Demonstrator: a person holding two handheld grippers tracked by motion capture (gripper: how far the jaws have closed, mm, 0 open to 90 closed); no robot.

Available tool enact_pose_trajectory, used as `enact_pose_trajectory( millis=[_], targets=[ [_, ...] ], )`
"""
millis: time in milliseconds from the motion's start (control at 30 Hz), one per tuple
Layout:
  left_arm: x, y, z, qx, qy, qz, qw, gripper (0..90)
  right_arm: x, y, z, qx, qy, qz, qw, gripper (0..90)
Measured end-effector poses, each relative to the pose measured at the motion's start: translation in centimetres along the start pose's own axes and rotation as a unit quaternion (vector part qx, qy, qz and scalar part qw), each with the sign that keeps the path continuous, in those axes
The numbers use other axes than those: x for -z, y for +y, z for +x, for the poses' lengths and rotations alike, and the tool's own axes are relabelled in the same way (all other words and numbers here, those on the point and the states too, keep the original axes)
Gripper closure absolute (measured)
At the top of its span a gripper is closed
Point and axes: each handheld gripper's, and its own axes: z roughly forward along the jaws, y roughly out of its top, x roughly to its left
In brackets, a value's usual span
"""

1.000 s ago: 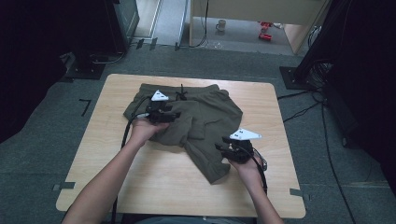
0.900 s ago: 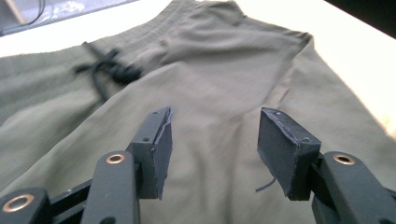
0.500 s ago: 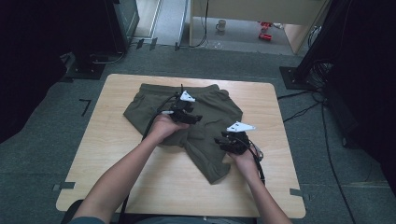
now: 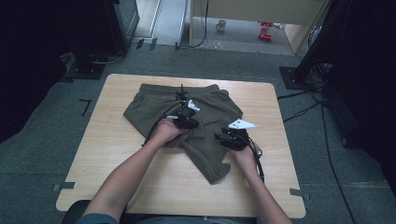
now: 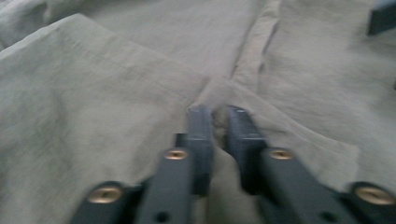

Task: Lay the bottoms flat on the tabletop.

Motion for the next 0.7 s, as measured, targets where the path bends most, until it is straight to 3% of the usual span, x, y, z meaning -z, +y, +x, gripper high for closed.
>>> enact_pose_trajectory(
  millis=[100, 200, 433, 567, 700],
  targets=[
    [0.7, 0.0, 0.3, 0.012, -0.007, -0.011, 0.9998, 89.7, -0.1, 0.0, -0.2, -0.005, 0.006, -0.008, 0.9999, 53.7],
    [2.2, 0.0, 0.3, 0.017, -0.007, -0.035, 0.9992, 89.8, -0.7, 0.3, -0.3, -0.008, 0.017, 0.032, 0.9993, 50.7],
    [6.5, -0.6, 0.2, 0.031, 0.007, -0.089, 0.9956, 89.9, -1.7, 0.3, 0.5, 0.007, 0.019, 0.037, 0.9991, 49.9],
    [9.2, -1.9, 0.0, 0.044, 0.027, -0.114, 0.9921, 89.9, -2.0, 0.4, 0.8, 0.018, 0.017, 0.044, 0.9987, 49.0],
    [11.9, -4.1, 0.0, 0.069, 0.050, -0.145, 0.9858, 89.9, -2.2, 0.4, 1.0, 0.029, 0.011, 0.049, 0.9983, 48.4]
  ],
)
